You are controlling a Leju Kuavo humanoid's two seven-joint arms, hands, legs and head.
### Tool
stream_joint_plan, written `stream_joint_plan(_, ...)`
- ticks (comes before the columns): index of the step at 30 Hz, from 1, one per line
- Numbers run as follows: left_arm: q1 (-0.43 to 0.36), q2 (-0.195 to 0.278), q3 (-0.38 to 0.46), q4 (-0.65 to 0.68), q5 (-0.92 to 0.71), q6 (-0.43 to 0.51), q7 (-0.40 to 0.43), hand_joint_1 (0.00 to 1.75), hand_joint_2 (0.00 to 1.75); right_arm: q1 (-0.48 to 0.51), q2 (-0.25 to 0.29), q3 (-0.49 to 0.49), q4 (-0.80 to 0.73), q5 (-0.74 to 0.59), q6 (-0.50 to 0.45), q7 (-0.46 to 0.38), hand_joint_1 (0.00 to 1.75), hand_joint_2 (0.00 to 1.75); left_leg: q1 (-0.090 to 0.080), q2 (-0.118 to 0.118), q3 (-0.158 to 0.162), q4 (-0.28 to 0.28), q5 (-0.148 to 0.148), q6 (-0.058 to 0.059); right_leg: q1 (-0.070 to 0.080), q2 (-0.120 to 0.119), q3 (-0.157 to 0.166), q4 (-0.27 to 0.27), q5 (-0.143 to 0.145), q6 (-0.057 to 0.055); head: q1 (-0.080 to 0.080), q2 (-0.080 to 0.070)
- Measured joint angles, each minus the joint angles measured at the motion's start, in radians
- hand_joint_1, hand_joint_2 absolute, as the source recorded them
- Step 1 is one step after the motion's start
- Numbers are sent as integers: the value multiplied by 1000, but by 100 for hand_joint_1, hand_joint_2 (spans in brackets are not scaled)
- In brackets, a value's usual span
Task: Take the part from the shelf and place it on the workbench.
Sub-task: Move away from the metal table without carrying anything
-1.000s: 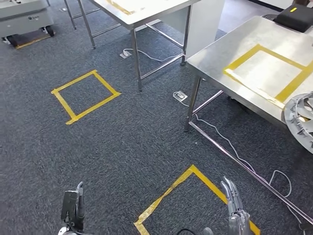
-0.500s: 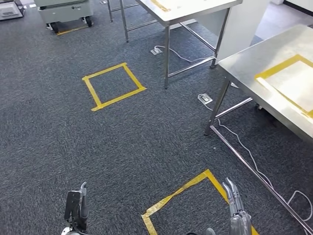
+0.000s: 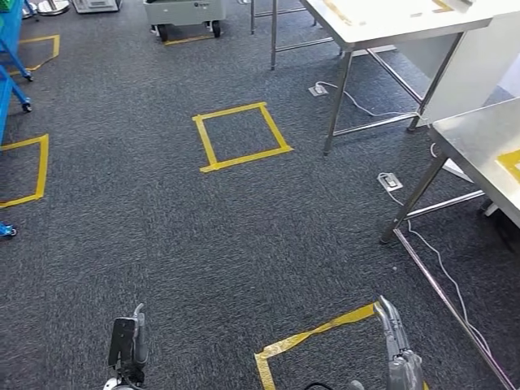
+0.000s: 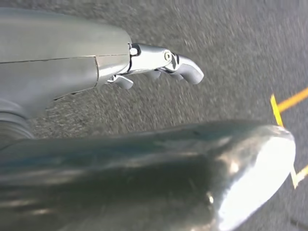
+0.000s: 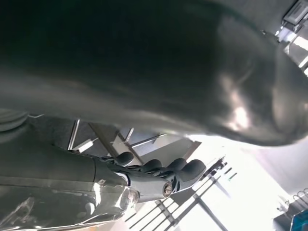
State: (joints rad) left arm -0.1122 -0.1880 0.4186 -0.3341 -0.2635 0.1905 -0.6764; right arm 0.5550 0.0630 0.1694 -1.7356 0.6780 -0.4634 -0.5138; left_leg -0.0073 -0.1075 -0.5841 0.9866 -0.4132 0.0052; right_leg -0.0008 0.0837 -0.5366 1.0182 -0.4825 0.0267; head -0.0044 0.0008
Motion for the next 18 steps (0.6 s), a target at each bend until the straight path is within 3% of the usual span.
stream_joint_plan(1, 0, -1, 0, 1, 1, 1, 0, 0, 0, -1, 6, -7, 1, 0, 5, -3, 0, 0, 1, -10, -4, 0, 3, -6, 1, 1, 5, -11, -1, -2, 0, 0)
stream_joint_plan(3, 3, 0, 0, 4, 0, 1, 0, 0, 0, -8, 17, -23, 7, -12, 20, -7, 0, 0, 5, -21, -13, -2, 9, -18, 3, -22, 6, -17, 9, -10, -1, 0)
stream_joint_plan(5, 5, 1, 0, 9, -6, 1, 0, 0, 0, -36, 37, -62, 45, -38, 56, -21, 0, 0, 3, 16, -34, 30, -19, -27, 1, -47, 7, -30, 23, -22, -5, 0)
stream_joint_plan(7, 0, 2, 1, 17, -17, 2, 1, 0, 0, -98, 62, -144, 151, -67, 97, -52, 0, 0, 2, 71, -82, 135, -87, -33, 0, -74, 3, -37, 30, -28, -11, 0)
stream_joint_plan(9, -2, 2, 1, 29, -33, 6, 6, 0, 0, -192, 77, -278, 345, -89, 117, -101, 0, 0, 4, 89, -129, 242, -132, -41, -1, -104, -2, -37, 32, -27, -13, 0)
stream_joint_plan(10, -1, 2, 2, 35, -42, 9, 10, 0, 0, -246, 78, -361, 471, -97, 119, -127, 0, 0, 7, 93, -132, 256, -129, -45, -2, -120, -3, -37, 32, -25, -13, 0)
stream_joint_plan(12, 4, 4, 3, 45, -59, 18, 24, 0, 0, -341, 74, -516, 712, -109, 108, -158, 0, 0, 13, 113, -83, 177, -79, -54, -7, -151, -3, -36, 31, -18, -13, 0)
stream_joint_plan(14, 7, 4, 4, 51, -76, 27, 42, 0, 0, -403, 67, -638, 908, -112, 92, -150, 0, 0, 16, 171, -10, 54, -35, -59, -4, -179, -1, -29, 24, -5, -17, 0)
stream_joint_plan(16, 9, 5, 4, 58, -91, 37, 62, 0, 0, -446, 62, -728, 1062, -103, 75, -112, 0, 0, 14, 199, 16, 2, -26, -44, 2, -203, 0, -22, 19, 9, -17, 0)
stream_joint_plan(18, 18, 8, 6, 65, -103, 42, 82, 0, 0, -481, 61, -788, 1173, -92, 66, -66, 0, 0, 11, 173, 11, 0, -25, -22, -1, -220, 4, -21, 15, 20, -13, 0)
